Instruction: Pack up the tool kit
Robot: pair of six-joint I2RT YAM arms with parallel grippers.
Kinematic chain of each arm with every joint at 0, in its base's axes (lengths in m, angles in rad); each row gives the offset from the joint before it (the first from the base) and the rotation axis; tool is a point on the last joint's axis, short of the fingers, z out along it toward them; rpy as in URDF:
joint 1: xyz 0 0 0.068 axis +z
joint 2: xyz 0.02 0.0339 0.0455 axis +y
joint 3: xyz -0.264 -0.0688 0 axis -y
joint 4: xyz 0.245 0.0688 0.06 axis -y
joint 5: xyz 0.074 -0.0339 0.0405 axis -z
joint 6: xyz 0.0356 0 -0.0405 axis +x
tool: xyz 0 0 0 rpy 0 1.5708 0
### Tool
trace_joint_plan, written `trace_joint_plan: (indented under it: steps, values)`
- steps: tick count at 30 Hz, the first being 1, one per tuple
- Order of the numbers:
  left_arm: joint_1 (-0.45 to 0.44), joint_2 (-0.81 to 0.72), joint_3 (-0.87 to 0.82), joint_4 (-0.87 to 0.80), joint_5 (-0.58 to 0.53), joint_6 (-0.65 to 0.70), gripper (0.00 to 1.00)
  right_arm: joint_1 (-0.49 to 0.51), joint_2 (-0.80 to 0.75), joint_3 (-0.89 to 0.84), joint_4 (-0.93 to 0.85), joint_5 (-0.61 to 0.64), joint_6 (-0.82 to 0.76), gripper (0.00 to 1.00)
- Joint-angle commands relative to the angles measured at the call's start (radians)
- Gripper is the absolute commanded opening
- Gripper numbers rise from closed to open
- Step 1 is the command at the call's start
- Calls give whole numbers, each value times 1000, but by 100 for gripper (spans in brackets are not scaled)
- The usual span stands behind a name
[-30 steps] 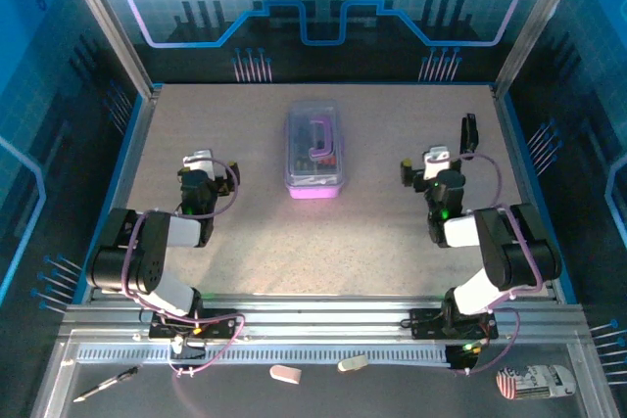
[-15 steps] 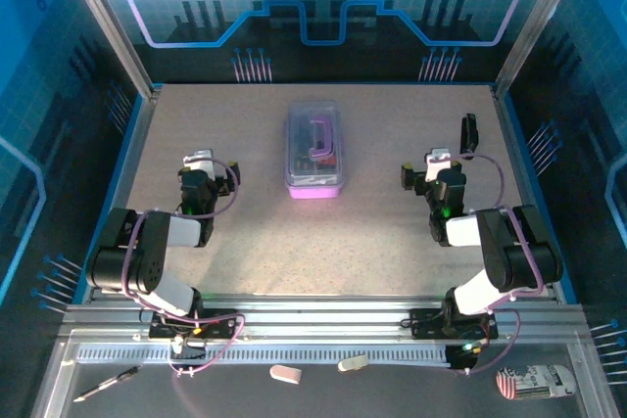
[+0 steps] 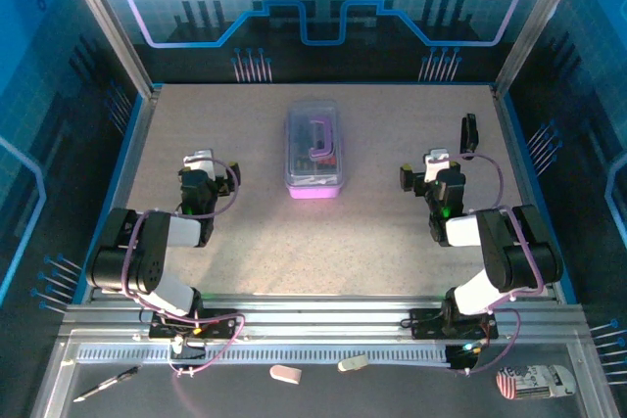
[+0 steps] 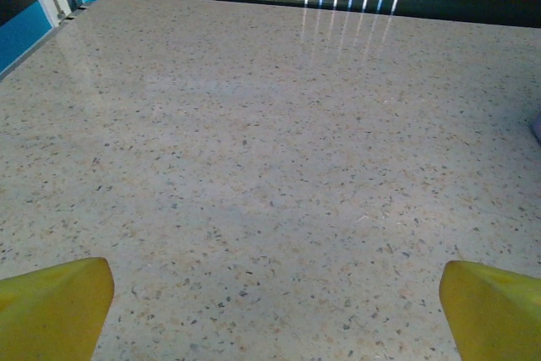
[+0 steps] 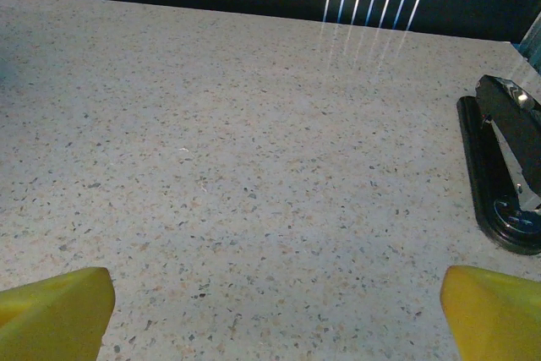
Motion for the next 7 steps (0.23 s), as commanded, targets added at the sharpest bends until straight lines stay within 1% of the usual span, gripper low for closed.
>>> trace_joint_plan:
  steps: [1, 7]
  values:
    - [-2, 10, 19, -1, 41, 9, 99, 8, -5, 14, -1, -2, -5, 100]
    - [-2, 9, 15, 7, 43, 10, 99, 9, -4, 9, 8, 0, -6, 100]
